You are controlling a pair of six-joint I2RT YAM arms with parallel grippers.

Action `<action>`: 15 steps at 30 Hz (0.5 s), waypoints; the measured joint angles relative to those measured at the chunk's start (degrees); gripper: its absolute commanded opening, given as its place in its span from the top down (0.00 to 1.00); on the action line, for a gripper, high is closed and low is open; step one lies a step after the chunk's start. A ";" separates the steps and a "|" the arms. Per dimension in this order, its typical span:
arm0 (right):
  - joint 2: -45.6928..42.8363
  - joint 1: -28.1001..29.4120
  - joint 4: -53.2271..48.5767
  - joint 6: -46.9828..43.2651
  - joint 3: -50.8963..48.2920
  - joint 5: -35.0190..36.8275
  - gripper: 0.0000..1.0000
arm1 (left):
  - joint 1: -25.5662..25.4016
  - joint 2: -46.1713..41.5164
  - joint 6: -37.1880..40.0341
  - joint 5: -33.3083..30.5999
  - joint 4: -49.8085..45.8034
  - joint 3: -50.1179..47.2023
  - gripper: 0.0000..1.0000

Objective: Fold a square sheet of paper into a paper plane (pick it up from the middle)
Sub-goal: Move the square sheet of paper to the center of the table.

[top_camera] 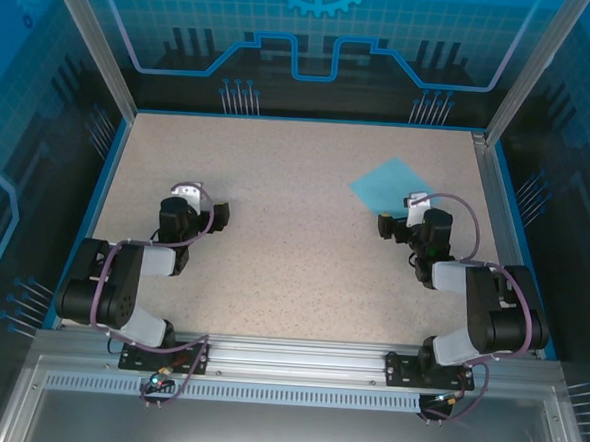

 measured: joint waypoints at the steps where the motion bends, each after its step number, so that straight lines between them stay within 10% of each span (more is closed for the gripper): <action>1: 0.00 0.00 0.07 -0.13 0.00 0.00 0.01 | 0.00 -0.42 0.00 0.02 0.04 -0.13 0.01; 15: -7.21 -0.09 -42.40 13.14 28.24 1.57 0.01 | 0.33 -16.57 -12.04 -8.09 -24.72 9.79 0.01</action>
